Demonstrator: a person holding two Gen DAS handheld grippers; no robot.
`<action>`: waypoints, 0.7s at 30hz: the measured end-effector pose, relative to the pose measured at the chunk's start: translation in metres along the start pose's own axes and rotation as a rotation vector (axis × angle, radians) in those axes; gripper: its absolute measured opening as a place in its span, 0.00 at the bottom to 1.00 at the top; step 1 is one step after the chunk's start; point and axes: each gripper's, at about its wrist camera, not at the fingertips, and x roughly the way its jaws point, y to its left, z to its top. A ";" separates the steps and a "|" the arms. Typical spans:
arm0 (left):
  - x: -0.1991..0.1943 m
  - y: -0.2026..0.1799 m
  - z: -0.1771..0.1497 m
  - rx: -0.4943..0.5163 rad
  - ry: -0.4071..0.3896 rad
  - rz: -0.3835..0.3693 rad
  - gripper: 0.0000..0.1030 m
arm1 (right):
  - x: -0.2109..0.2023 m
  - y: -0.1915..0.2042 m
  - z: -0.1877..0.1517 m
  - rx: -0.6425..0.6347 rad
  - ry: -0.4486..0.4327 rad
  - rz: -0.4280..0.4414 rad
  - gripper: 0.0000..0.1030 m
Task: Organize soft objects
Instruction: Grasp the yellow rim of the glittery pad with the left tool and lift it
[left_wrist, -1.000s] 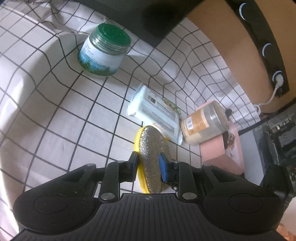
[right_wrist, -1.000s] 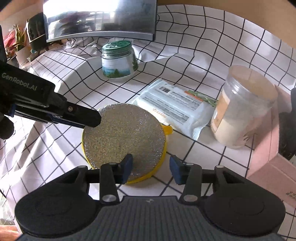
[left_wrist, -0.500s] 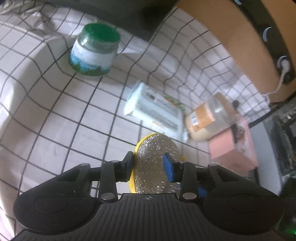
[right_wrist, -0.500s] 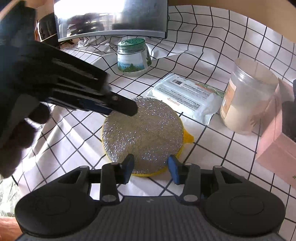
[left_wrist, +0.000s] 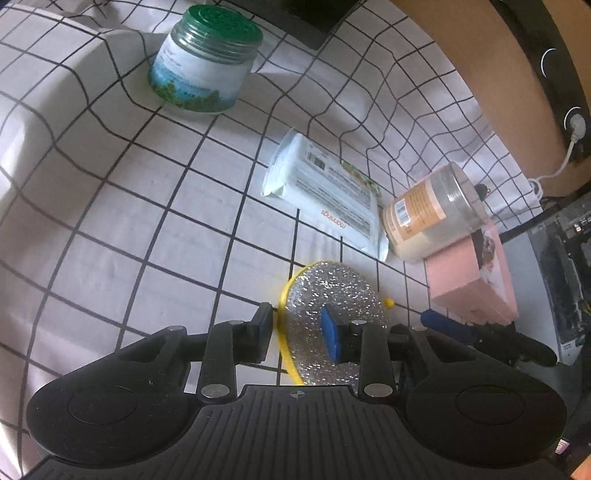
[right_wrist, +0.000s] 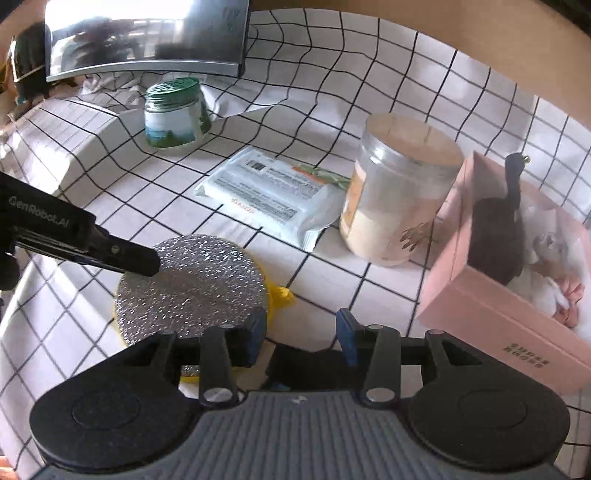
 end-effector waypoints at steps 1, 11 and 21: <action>0.001 0.000 0.000 -0.006 0.002 -0.006 0.31 | 0.000 0.002 0.000 -0.006 0.002 0.010 0.41; -0.004 -0.024 -0.008 0.028 0.031 -0.187 0.22 | -0.004 0.016 -0.009 -0.035 -0.017 0.078 0.39; -0.009 -0.034 -0.019 0.078 -0.046 -0.065 0.18 | -0.037 -0.008 -0.012 0.000 -0.097 0.075 0.80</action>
